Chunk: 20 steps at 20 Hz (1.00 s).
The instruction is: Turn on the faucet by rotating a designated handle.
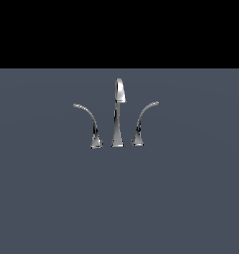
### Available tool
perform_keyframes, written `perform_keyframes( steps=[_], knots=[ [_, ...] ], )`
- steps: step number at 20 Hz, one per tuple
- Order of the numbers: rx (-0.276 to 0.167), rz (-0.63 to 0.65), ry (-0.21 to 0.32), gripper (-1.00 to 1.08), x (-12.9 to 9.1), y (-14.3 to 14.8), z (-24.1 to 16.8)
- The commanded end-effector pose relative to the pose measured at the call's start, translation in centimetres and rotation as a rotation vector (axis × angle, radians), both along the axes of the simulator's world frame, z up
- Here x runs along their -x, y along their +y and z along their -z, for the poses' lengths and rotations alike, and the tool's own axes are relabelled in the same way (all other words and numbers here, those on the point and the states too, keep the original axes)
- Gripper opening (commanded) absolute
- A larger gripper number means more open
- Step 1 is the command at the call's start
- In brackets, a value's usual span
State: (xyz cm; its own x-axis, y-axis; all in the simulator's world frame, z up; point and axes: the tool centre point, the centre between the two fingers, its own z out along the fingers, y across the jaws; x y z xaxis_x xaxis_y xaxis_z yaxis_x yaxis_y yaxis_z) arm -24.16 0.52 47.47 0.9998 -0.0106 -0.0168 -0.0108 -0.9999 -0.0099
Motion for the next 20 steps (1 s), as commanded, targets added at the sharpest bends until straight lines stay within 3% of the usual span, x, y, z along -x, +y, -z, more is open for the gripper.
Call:
perform_keyframes(
  steps=[1, 11, 20],
  knots=[
    [0.0, 0.0, 0.0, -1.0, 0.0, 0.0, 0.0],
    [0.0, 0.051, 0.0, -1.0, -0.5, 1.1, 1.1],
    [0.001, 0.186, 0.0, -1.0, -2.0, 4.0, 3.9]
  ],
)
